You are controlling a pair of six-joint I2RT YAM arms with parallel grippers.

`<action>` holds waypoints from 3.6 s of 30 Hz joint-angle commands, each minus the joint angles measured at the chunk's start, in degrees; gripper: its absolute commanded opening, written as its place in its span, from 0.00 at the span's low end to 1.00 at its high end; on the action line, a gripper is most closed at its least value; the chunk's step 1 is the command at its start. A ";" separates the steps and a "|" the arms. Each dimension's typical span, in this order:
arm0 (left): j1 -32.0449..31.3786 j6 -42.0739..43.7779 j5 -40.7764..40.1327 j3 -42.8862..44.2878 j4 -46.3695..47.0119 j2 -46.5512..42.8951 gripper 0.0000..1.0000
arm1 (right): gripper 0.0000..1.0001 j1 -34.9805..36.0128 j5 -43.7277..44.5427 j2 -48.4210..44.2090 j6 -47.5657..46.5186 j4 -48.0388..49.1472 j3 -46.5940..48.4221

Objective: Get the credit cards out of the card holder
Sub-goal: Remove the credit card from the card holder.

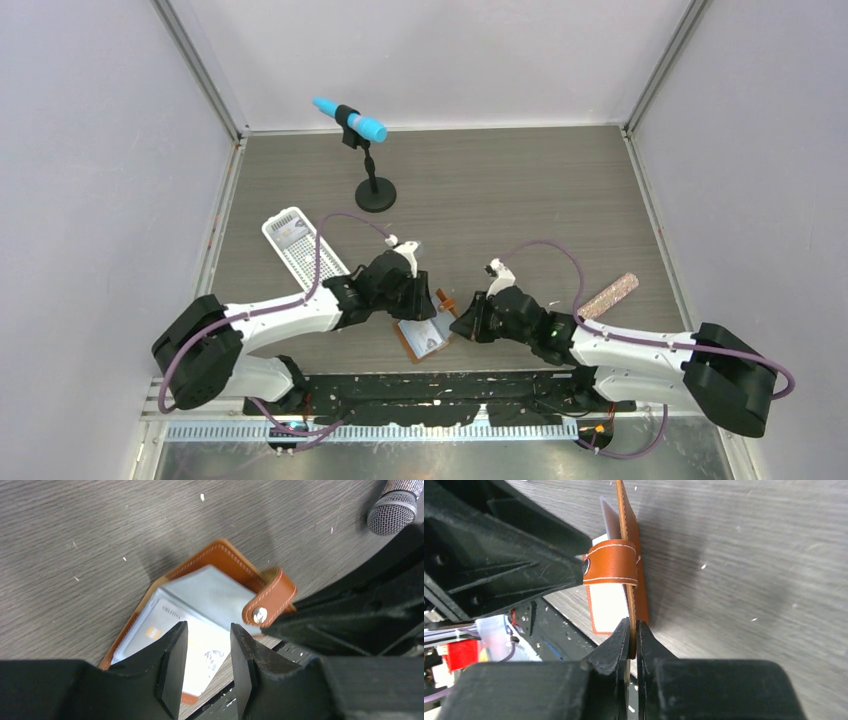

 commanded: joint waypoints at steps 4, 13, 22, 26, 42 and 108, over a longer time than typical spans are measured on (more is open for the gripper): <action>0.62 0.50 1.68 5.79 2.81 5.93 0.38 | 0.08 5.65 8.63 -0.44 14.90 4.48 -1.74; 0.62 0.20 4.15 7.13 5.38 12.47 0.38 | 0.29 5.95 9.99 -4.45 16.02 0.01 -3.72; 0.62 0.41 5.28 7.52 6.66 15.18 0.38 | 0.55 5.95 12.17 -12.66 7.57 -19.12 3.74; 0.62 0.75 5.16 7.63 6.58 15.73 0.38 | 0.51 5.95 11.71 -16.42 1.72 -22.12 7.16; 4.34 -1.65 9.90 9.68 1.09 11.65 0.38 | 0.32 5.76 3.59 5.38 -4.84 6.64 4.31; 2.55 0.48 -3.52 -1.45 -8.08 7.89 0.26 | 0.09 -4.26 -10.47 16.03 2.47 30.84 -7.90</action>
